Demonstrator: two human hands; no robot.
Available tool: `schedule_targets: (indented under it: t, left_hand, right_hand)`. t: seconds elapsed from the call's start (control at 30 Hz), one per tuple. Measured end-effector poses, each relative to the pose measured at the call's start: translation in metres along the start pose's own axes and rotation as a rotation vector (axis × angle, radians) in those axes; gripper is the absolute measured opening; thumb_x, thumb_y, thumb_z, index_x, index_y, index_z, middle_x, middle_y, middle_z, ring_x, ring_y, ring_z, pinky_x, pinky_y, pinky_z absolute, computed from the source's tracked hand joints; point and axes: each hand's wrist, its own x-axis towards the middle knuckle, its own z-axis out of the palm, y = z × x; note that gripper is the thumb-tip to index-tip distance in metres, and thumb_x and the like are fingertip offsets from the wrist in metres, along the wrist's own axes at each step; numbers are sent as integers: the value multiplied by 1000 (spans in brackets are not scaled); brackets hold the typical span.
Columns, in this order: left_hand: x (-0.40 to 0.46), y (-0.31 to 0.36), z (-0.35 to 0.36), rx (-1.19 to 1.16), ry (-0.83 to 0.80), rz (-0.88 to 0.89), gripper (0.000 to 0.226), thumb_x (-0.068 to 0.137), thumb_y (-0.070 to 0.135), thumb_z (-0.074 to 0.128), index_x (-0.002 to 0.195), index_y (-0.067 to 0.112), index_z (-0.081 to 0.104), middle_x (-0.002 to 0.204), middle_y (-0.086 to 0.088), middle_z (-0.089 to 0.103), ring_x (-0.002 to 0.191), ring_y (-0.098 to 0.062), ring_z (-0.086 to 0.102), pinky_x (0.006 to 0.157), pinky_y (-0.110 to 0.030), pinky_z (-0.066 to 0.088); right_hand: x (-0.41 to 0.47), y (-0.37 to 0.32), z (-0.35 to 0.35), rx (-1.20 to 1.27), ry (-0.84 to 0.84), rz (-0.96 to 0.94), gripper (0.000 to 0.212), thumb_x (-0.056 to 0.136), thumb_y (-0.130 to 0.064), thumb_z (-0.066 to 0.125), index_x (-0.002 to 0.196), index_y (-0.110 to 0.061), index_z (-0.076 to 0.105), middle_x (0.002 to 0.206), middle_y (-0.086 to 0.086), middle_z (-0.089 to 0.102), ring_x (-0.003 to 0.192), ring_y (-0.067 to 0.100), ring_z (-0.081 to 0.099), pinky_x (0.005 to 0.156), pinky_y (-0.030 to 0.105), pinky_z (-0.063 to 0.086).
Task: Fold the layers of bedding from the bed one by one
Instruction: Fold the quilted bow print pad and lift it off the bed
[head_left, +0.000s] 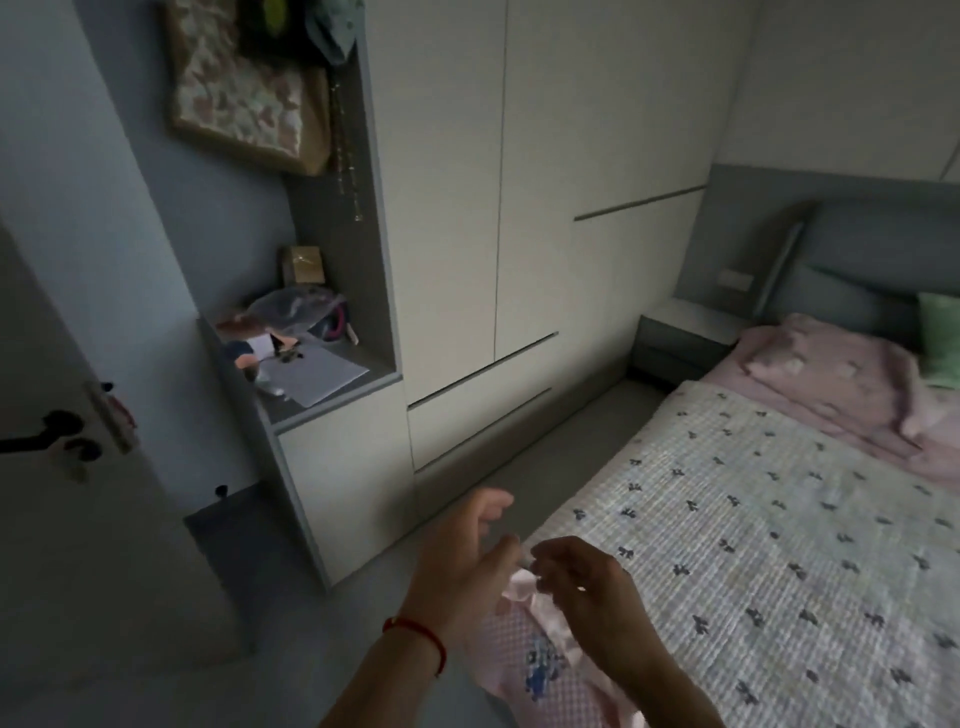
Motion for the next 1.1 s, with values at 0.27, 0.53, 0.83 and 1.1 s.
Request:
schedule_targets:
  t: [0.27,0.53,0.83,1.1]
  left_hand:
    - [228,-40,-40,99,-174,54,32,94,24,64,124,32,59,122,12,61,111,-1,58,96,-23,49]
    - [419,-54,-40,118,-385,145,33,93,26,64,124,34,57,121,12,61,109,0,58,88,-15,48]
    - [621,-78,9,116,-722,215,33,93,24,63,124,33,55,124,8,59,108,-8,60,88,-23,50]
    - [769,-58,111,192,-912,234,30,95,18,60,123,27,56,120,4,59,92,1,56,63,-5,41]
  right_hand:
    - [204,19,50,101,234,108,24,84,-48,60,94,-32,74,83,-10,76,77,9,73,77,44,59]
    - [347,23,42,2,405,274,13,95,-16,66,97,-26,75,79,-6,74,73,4,69,63,19,51]
    - [480,43,26,-124,599,553,15,98,-25,61,100,-36,70,89,-13,74,81,4,70,77,34,60]
    - [593,103,-32,-126,688,709,15,99,-29,62,92,-42,63,85,-15,71,79,1,68,75,26,59]
